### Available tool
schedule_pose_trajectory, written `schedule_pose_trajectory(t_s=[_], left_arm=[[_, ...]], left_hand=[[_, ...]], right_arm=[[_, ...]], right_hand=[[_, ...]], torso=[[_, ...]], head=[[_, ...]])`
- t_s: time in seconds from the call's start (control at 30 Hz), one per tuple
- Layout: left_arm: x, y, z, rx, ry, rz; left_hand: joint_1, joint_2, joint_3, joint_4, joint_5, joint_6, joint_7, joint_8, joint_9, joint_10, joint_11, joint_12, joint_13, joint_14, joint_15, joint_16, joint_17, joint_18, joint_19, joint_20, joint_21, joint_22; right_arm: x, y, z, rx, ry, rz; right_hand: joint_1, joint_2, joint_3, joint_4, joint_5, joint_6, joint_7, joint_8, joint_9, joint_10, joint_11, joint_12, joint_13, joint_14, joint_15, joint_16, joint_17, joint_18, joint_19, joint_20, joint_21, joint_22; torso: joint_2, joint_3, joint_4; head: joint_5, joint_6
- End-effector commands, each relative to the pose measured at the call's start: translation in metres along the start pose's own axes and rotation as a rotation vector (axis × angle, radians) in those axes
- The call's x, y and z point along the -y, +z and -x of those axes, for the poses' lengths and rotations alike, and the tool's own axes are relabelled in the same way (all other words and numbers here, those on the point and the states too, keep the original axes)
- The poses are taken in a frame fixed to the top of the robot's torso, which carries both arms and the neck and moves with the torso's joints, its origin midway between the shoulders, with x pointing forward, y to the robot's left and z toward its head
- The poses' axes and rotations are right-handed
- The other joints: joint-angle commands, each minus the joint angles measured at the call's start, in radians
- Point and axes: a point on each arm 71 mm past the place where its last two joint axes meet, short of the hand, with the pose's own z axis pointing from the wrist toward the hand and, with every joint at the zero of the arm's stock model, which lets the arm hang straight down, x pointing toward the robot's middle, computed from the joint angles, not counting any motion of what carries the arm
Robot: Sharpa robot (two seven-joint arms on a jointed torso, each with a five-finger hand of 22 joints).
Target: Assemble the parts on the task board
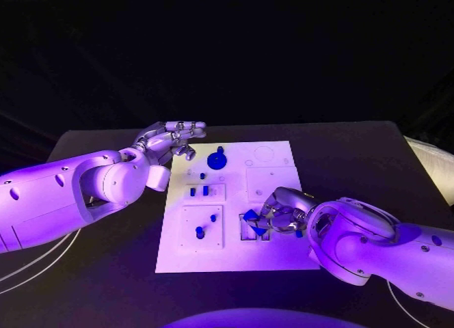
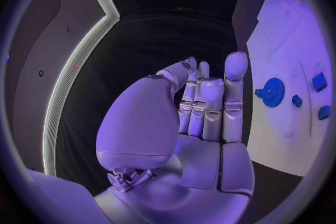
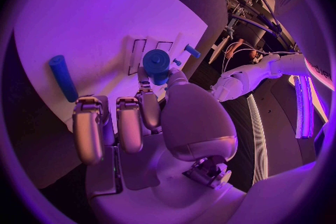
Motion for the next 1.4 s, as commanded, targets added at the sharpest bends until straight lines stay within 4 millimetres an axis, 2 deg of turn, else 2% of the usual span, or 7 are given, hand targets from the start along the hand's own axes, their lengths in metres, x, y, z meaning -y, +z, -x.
schedule_pose_trajectory(t_s=[0.03, 0.43, 0.7, 0.93, 1.1, 1.2, 1.4], left_arm=[[0.0005, 0.0000, -0.0025, -0.020, -0.004, -0.005], [0.0005, -0.0002, -0.0023, -0.021, -0.004, -0.004], [0.0005, -0.0006, -0.0020, -0.021, -0.004, -0.002], [0.0004, -0.0007, -0.0020, -0.022, -0.004, -0.001], [0.0004, -0.0007, -0.0018, -0.022, -0.004, 0.000], [0.0004, -0.0007, -0.0017, -0.022, -0.004, 0.000], [0.0004, -0.0006, -0.0020, -0.023, -0.005, 0.000]], left_hand=[[0.001, 0.008, -0.003, 0.000, -0.004, -0.008, 0.001, 0.006, -0.001, -0.007, 0.000, 0.003, 0.002, -0.006, -0.002, -0.004, -0.001, 0.009, -0.007, 0.000, -0.004, -0.001], [0.001, 0.008, -0.003, 0.000, -0.004, -0.008, 0.001, 0.006, -0.001, -0.007, 0.000, 0.003, 0.002, -0.006, -0.002, -0.004, -0.001, 0.009, -0.007, 0.000, -0.004, -0.001], [0.001, 0.008, -0.003, 0.000, -0.004, -0.008, 0.001, 0.006, -0.001, -0.007, 0.000, 0.003, 0.002, -0.006, -0.002, -0.004, -0.001, 0.009, -0.007, 0.000, -0.004, -0.001], [0.001, 0.008, -0.003, 0.000, -0.004, -0.008, 0.001, 0.006, -0.001, -0.007, 0.000, 0.003, 0.002, -0.006, -0.002, -0.004, -0.001, 0.009, -0.007, 0.000, -0.004, -0.001], [0.001, 0.008, -0.003, 0.000, -0.004, -0.008, 0.001, 0.006, -0.001, -0.007, 0.000, 0.003, 0.002, -0.006, -0.002, -0.004, -0.001, 0.009, -0.007, 0.000, -0.004, -0.001], [0.001, 0.008, -0.003, 0.000, -0.004, -0.008, 0.001, 0.006, -0.001, -0.007, 0.000, 0.003, 0.002, -0.006, -0.002, -0.004, -0.001, 0.009, -0.007, 0.000, -0.004, -0.001], [0.001, 0.008, -0.003, 0.000, -0.004, -0.008, 0.001, 0.006, -0.001, -0.007, 0.000, 0.003, 0.002, -0.006, -0.002, -0.004, -0.001, 0.009, -0.007, 0.000, -0.004, -0.001]], right_arm=[[0.0012, 0.0009, -0.0038, -0.046, -0.029, -0.019], [-0.0025, 0.0041, -0.0061, -0.057, -0.048, -0.012], [-0.0008, 0.0054, -0.0046, -0.043, -0.071, -0.013], [-0.0017, 0.0051, -0.0044, -0.038, -0.080, -0.005], [-0.0036, 0.0040, -0.0048, -0.036, -0.078, 0.005], [-0.0046, 0.0035, -0.0054, -0.040, -0.079, 0.010], [-0.0065, 0.0041, -0.0065, -0.043, -0.086, 0.017]], right_hand=[[-0.005, 0.015, -0.010, 0.000, 0.005, 0.050, -0.044, 0.005, 0.055, 0.041, -0.040, -0.006, 0.012, 0.077, -0.008, 0.000, 0.101, -0.007, 0.042, -0.009, 0.003, 0.185], [-0.086, 0.010, -0.060, 0.000, -0.031, 0.053, -0.047, 0.004, 0.077, 0.043, -0.042, -0.020, 0.006, 0.076, -0.010, -0.002, 0.098, -0.006, 0.042, -0.011, 0.002, 0.184], [-0.204, 0.004, -0.154, 0.000, -0.291, 0.047, -0.044, -0.001, 0.107, 0.035, -0.040, -0.049, -0.008, 0.073, -0.009, -0.011, 0.083, -0.003, 0.033, -0.011, -0.007, 0.174], [-0.226, -0.006, -0.178, -0.001, -0.330, 0.047, -0.044, -0.002, 0.117, 0.037, -0.039, -0.044, 0.001, 0.072, -0.008, -0.016, 0.075, -0.001, 0.028, -0.010, -0.011, 0.167], [-0.163, -0.009, -0.170, -0.017, -0.313, 0.046, -0.045, -0.003, 0.129, 0.039, -0.040, -0.042, 0.007, 0.072, -0.009, -0.016, 0.077, -0.002, 0.029, -0.010, -0.011, 0.169], [-0.068, -0.006, -0.146, -0.064, -0.284, 0.045, -0.046, -0.003, 0.137, 0.040, -0.042, -0.042, 0.012, 0.073, -0.010, -0.015, 0.079, -0.002, 0.030, -0.011, -0.010, 0.170], [0.079, -0.007, -0.099, -0.158, -0.339, 0.045, -0.049, -0.003, 0.149, 0.039, -0.044, -0.045, 0.014, 0.073, -0.012, -0.016, 0.079, -0.002, 0.030, -0.013, -0.011, 0.170]], torso=[[0.000, 0.0001, -0.0005], [0.000, 0.0009, -0.0001], [0.000, 0.0009, -0.0019], [0.000, 0.0014, -0.0010], [0.000, 0.0018, -0.0009], [0.000, 0.0017, -0.0012], [0.001, 0.0011, -0.0007]], head=[[0.001, -0.003], [0.004, -0.005], [0.006, -0.007], [0.005, -0.007], [0.005, -0.008], [0.005, -0.008], [0.005, -0.010]])
